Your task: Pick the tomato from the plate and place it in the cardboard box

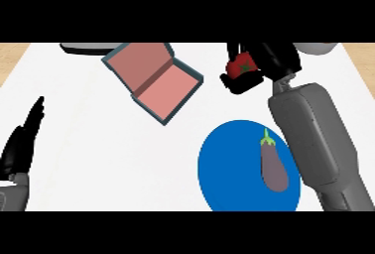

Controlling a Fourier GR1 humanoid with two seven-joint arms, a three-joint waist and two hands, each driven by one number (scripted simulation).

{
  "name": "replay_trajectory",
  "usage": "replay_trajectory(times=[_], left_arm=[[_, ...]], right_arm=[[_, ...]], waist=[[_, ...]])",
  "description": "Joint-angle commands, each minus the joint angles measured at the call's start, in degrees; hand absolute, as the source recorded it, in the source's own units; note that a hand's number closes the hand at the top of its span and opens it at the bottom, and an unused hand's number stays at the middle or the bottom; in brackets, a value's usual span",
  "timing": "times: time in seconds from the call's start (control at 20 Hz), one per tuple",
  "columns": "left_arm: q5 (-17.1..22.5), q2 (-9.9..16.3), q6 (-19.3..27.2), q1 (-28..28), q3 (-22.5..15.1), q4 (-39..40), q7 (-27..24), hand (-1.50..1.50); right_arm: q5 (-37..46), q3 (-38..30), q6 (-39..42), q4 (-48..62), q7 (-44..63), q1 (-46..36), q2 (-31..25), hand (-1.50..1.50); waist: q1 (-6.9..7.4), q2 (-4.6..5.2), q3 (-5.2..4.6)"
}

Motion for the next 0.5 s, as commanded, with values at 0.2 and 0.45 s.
replay_trajectory(times=[0.2,0.45], left_arm=[[-0.1,-0.33,-0.66,-1.55,0.41,1.85,-0.86,0.0],[-0.91,0.39,-1.15,-1.36,-0.04,-1.3,1.39,0.0]], right_arm=[[-4.72,-5.14,-1.79,13.19,3.2,-13.74,7.98,1.5],[-10.61,-4.38,-5.67,23.81,7.79,-22.7,8.91,1.5]], waist=[[0.55,0.3,-0.02],[1.61,0.37,-0.01]])
